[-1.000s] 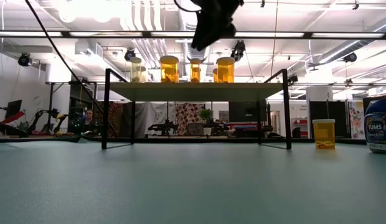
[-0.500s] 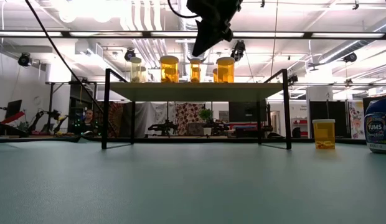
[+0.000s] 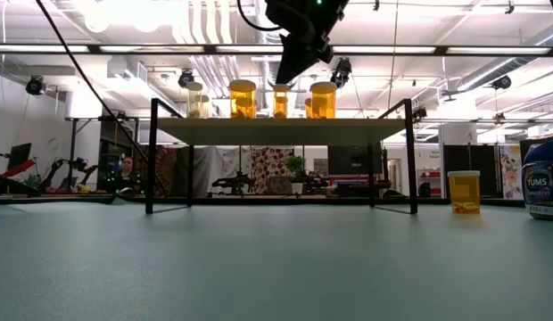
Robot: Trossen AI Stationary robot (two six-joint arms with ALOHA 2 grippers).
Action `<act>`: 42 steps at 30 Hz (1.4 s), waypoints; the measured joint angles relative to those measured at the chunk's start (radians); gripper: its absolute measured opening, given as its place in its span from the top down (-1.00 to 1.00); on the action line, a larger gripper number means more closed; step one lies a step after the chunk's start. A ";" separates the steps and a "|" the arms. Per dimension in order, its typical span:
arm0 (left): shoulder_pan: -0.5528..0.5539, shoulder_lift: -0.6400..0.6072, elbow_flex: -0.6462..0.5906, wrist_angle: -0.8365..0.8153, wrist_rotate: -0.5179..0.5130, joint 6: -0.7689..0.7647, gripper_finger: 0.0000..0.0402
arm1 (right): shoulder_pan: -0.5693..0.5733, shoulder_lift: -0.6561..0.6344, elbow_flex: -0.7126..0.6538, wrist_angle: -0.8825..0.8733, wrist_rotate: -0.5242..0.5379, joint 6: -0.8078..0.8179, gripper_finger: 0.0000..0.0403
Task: Pick and place medicine bottles onto shelf by color
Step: Move the small orange pill bottle to the middle of the shelf, then put the blue pill bottle beside the big orange pill bottle on the shelf
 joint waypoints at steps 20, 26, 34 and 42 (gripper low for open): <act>0.000 0.000 0.000 0.000 0.000 0.000 -0.34 | 0.000 0.000 0.007 -0.013 0.002 -0.004 0.96; 0.000 0.000 0.000 0.000 0.000 0.000 -0.34 | 0.000 -0.001 0.011 -0.012 0.004 -0.007 0.96; 0.000 0.000 0.000 0.000 0.000 0.000 -0.34 | 0.000 -0.022 0.016 -0.016 0.036 -0.015 0.96; 0.000 0.000 0.000 0.000 0.000 0.000 -0.34 | 0.033 -0.075 0.094 -0.170 0.035 0.046 0.96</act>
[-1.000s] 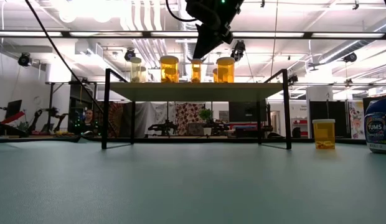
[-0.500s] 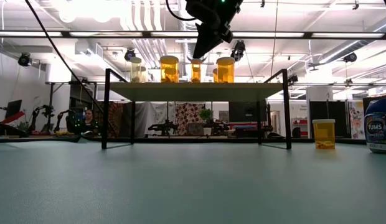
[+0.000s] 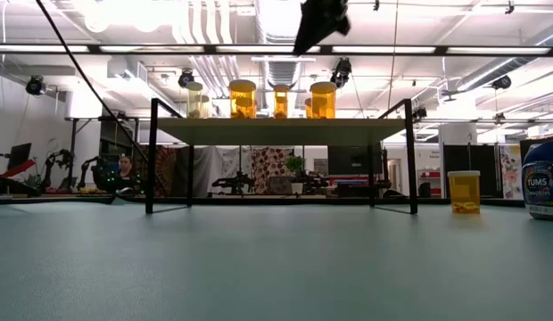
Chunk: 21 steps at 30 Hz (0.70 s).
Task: Pick and place medicine bottles onto shelf by color
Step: Put the blue pill bottle beside the big orange pill bottle on the shelf
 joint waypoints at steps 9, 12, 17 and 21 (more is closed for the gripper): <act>0.000 0.000 0.000 0.000 0.000 -0.001 -0.34 | 0.067 -0.081 0.029 -0.271 -0.002 0.217 0.96; 0.000 0.000 0.000 0.000 0.000 -0.001 -0.34 | 0.095 -0.121 -0.019 -0.330 -0.002 0.327 0.96; 0.000 0.000 0.000 0.001 0.000 -0.002 -0.34 | 0.158 -0.188 -0.121 -0.400 -0.011 0.522 0.96; 0.000 0.000 0.000 0.001 0.000 -0.005 -0.34 | 0.215 -0.249 -0.221 -0.428 -0.017 0.680 0.96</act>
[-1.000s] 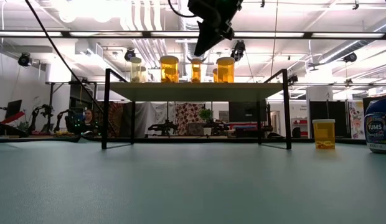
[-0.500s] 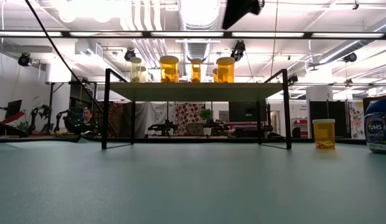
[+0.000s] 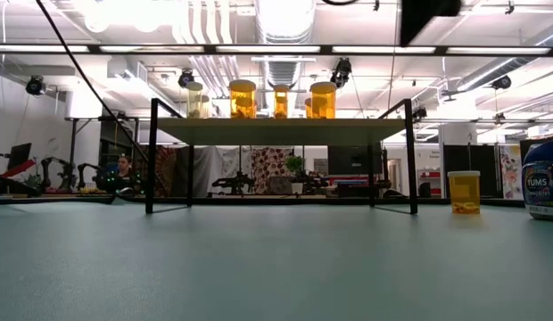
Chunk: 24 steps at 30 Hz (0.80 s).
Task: Pick and place medicine bottles onto shelf by color
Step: Put the blue pill bottle beside the big orange pill bottle on the shelf
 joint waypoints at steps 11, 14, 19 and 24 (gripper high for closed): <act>0.000 0.000 0.000 0.000 0.001 -0.005 -0.34 | 0.111 -0.226 -0.372 -0.022 -0.099 0.469 0.96; 0.000 0.000 0.000 0.000 0.001 -0.005 -0.34 | 0.121 -0.266 -0.468 -0.022 -0.138 0.601 0.96; 0.000 0.000 0.000 0.000 0.001 -0.006 -0.34 | 0.120 -0.274 -0.581 -0.002 -0.230 0.662 0.88; 0.000 0.000 0.000 0.000 0.001 -0.006 -0.34 | 0.121 -0.251 -0.636 0.006 -0.264 0.664 0.55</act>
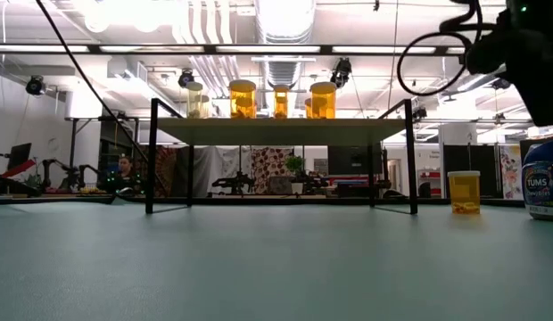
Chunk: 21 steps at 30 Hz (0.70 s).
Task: Pick and place medicine bottles onto shelf by color
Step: Put the blue pill bottle beside the big orange pill bottle on the shelf
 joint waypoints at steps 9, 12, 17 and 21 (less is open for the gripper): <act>0.000 0.000 0.000 -0.001 0.000 0.000 -0.34 | 0.000 0.007 -0.056 0.016 0.009 0.021 -0.11; 0.000 0.000 0.000 -0.001 0.000 0.000 -0.34 | 0.000 0.007 -0.075 0.032 0.009 0.028 -0.25; 0.000 0.000 0.000 -0.001 0.000 0.000 -0.34 | 0.000 0.007 -0.125 0.088 0.009 0.029 -0.43; 0.000 0.000 0.000 -0.001 0.000 0.000 -0.34 | 0.000 0.007 -0.172 0.135 0.008 0.038 -0.52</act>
